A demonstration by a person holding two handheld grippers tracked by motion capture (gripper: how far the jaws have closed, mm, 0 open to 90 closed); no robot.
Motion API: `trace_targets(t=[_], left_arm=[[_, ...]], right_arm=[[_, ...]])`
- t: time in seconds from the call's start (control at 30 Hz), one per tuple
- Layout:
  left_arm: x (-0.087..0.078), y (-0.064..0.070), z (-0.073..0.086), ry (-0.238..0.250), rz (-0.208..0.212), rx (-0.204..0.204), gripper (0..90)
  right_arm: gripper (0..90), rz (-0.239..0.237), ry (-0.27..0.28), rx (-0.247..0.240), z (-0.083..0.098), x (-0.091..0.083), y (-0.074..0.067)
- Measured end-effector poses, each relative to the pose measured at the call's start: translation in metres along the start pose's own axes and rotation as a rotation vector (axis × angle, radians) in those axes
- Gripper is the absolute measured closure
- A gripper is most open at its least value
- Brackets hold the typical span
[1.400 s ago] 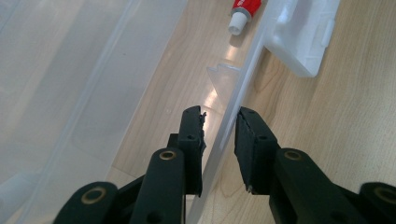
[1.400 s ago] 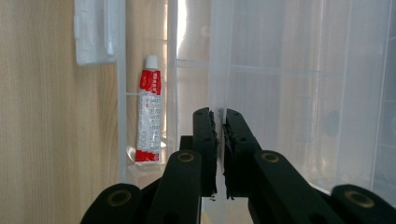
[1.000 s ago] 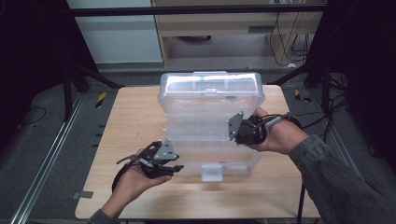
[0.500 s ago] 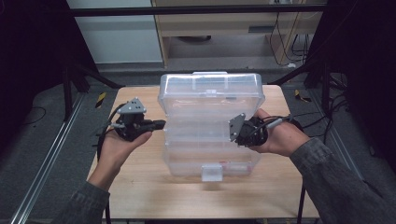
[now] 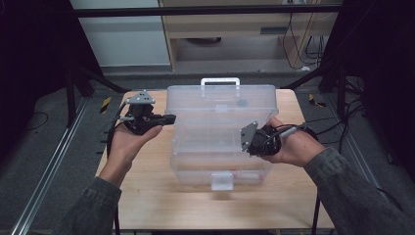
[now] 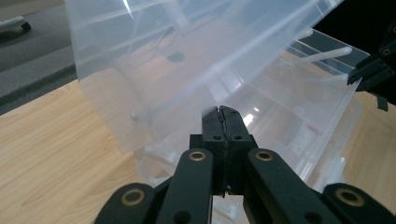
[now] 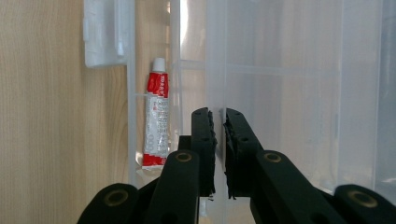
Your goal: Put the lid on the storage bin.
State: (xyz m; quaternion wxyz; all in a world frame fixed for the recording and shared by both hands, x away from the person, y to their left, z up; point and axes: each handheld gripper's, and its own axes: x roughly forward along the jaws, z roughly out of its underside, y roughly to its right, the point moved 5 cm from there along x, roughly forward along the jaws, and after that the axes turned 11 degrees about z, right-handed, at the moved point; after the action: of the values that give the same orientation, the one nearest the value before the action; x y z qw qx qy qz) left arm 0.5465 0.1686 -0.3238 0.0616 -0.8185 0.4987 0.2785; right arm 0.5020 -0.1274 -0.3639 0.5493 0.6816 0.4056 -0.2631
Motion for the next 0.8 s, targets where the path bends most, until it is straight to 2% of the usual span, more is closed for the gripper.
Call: trace_targets(t=[0.3, 0.33, 0.37, 0.4, 0.5, 0.6, 0.67, 0.8], left_arm=[[-0.001, -0.001, 0.009, 0.002, 0.007, -0.010, 89.8], [-0.002, -0.001, 0.010, 0.006, 0.009, -0.016, 89.8], [0.000, -0.002, 0.010, 0.022, 0.021, -0.005, 89.8], [-0.002, -0.001, 0.012, 0.007, 0.011, -0.018, 89.8], [-0.002, 0.001, 0.015, 0.014, 0.012, -0.018, 89.8], [-0.001, 0.004, 0.019, 0.014, 0.016, -0.015, 89.8], [0.001, 0.006, 0.023, 0.017, 0.027, -0.005, 89.9], [0.001, 0.010, 0.030, 0.002, 0.024, -0.010, 89.9]], right_arm=[[83.3, -0.006, 0.001, 0.004, 0.001, 0.001, -0.004], [83.2, -0.004, 0.002, 0.005, 0.001, 0.001, -0.004], [83.2, -0.004, 0.003, 0.006, 0.001, 0.001, -0.005], [83.1, -0.002, 0.003, 0.007, 0.002, 0.001, -0.005], [82.1, 0.005, 0.009, 0.021, 0.003, 0.000, -0.007], [75.3, 0.028, 0.024, 0.051, 0.006, 0.000, -0.008], [69.9, 0.045, 0.044, 0.086, 0.009, -0.002, -0.009], [57.1, 0.077, 0.076, 0.147, 0.014, -0.005, -0.014]])
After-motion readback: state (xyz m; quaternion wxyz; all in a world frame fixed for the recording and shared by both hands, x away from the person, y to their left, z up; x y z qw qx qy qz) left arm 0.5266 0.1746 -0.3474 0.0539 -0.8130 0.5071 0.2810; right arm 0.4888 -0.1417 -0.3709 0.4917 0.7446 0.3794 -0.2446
